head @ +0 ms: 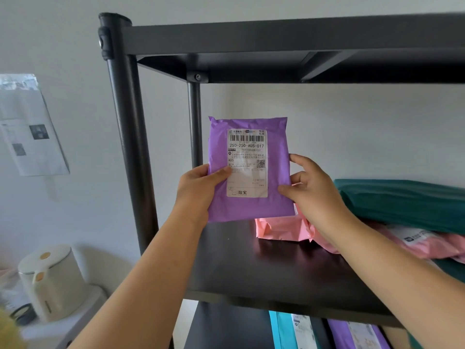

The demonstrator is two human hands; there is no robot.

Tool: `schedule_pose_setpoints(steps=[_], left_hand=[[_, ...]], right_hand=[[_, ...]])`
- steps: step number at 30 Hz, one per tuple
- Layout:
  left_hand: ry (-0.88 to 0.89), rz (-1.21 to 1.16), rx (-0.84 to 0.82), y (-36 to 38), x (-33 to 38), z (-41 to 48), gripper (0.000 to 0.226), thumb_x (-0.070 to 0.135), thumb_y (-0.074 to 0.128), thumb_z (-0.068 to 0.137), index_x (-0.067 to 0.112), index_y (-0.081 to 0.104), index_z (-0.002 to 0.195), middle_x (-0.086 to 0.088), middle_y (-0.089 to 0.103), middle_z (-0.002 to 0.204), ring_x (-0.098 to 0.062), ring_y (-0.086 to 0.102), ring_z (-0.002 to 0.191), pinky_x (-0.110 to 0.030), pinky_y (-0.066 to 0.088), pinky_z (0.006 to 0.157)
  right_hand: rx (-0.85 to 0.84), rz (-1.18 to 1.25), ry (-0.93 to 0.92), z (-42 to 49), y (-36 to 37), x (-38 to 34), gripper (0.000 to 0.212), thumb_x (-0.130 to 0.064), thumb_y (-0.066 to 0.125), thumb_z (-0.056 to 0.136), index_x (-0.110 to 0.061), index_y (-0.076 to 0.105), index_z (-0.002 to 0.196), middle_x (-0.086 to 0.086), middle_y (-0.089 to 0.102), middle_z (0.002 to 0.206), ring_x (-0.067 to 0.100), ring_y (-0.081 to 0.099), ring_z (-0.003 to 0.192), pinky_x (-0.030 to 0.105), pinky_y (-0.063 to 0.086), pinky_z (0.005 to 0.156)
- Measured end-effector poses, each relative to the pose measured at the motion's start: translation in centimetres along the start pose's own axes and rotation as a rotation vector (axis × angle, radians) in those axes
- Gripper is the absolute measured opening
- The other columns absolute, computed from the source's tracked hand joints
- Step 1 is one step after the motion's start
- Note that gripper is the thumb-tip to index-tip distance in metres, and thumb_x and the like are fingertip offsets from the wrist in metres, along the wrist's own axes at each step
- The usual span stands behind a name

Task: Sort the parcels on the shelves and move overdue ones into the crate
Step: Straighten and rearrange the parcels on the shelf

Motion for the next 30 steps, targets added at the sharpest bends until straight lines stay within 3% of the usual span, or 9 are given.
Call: schedule_pose_setpoints(steps=[7,11,14,18,21,24,27,30], left_hand=[[0.023,0.077,0.075,-0.5,-0.6,0.5,0.016,0.018,0.075,0.085,0.007,0.07,0.096,-0.005,0.076,0.092,-0.025,0.074,0.084,-0.038,0.061,0.076],[0.056,0.361,0.179,-0.8,-1.3,1.3,0.048,0.033,0.07,0.087,0.014,0.056,0.128,0.001,0.064,0.112,-0.021,0.063,0.101,-0.039,0.054,0.089],[0.006,0.538,0.216,-1.2,-2.5,1.9,0.063,0.03,0.069,0.087,0.013,0.042,0.141,-0.005,0.056,0.123,-0.024,0.056,0.105,-0.033,0.046,0.083],[-0.023,0.678,0.197,-1.4,-4.1,2.7,0.043,0.02,0.06,0.092,0.015,0.049,0.133,-0.004,0.06,0.11,-0.023,0.057,0.09,-0.03,0.047,0.07],[-0.015,0.845,0.166,-1.8,-5.4,3.4,0.038,0.018,0.053,0.096,0.019,0.053,0.134,-0.008,0.062,0.121,-0.024,0.061,0.09,-0.022,0.045,0.057],[-0.026,0.947,0.177,-2.4,-6.4,3.8,0.043,0.013,0.048,0.096,0.022,0.053,0.137,-0.011,0.056,0.128,-0.03,0.062,0.101,-0.031,0.052,0.076],[-0.061,1.041,0.144,-2.7,-7.0,3.8,0.052,0.003,0.041,0.093,0.02,0.048,0.142,-0.015,0.044,0.136,-0.034,0.059,0.109,-0.034,0.046,0.09],[-0.086,1.132,0.126,-3.0,-7.5,3.6,0.053,0.001,0.039,0.09,0.018,0.05,0.139,-0.013,0.039,0.134,-0.034,0.06,0.103,-0.034,0.045,0.088]], right_hand=[[-0.007,-0.015,0.006,0.2,1.0,0.2,0.062,-0.015,0.071,0.088,-0.03,0.043,0.142,-0.002,0.068,0.097,0.016,0.066,0.09,0.037,0.055,0.08],[0.003,-0.002,0.056,1.0,2.0,1.0,0.061,-0.015,0.071,0.088,-0.032,0.045,0.14,-0.002,0.068,0.095,0.018,0.066,0.089,0.045,0.056,0.082],[-0.003,0.013,0.117,2.1,3.2,1.8,0.06,-0.012,0.071,0.086,-0.028,0.047,0.139,0.002,0.069,0.092,0.02,0.067,0.087,0.043,0.057,0.08],[-0.071,-0.161,0.093,3.6,5.7,2.7,0.058,-0.009,0.066,0.084,-0.02,0.048,0.138,0.006,0.07,0.102,0.025,0.066,0.094,0.038,0.054,0.083],[-0.179,-0.429,0.0,3.9,7.5,2.9,0.052,-0.017,0.062,0.09,-0.017,0.051,0.14,0.009,0.066,0.121,0.029,0.061,0.11,0.029,0.045,0.086],[-0.277,-0.633,-0.107,3.6,8.8,2.9,0.04,-0.025,0.06,0.092,-0.02,0.058,0.132,0.009,0.066,0.12,0.028,0.058,0.111,0.032,0.044,0.091],[-0.337,-0.82,-0.178,3.4,9.9,3.1,0.031,-0.027,0.056,0.094,-0.018,0.064,0.122,0.01,0.065,0.114,0.03,0.051,0.114,0.036,0.037,0.097],[-0.421,-0.916,-0.182,3.1,10.9,3.7,0.029,-0.03,0.053,0.094,-0.018,0.067,0.115,0.009,0.063,0.116,0.031,0.045,0.121,0.043,0.032,0.106]])
Point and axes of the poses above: each hand's wrist, its own z-axis towards the middle knuckle, its own y-axis out of the palm, x = y × z, the point moved 2 cm from there along z, towards the middle knuckle
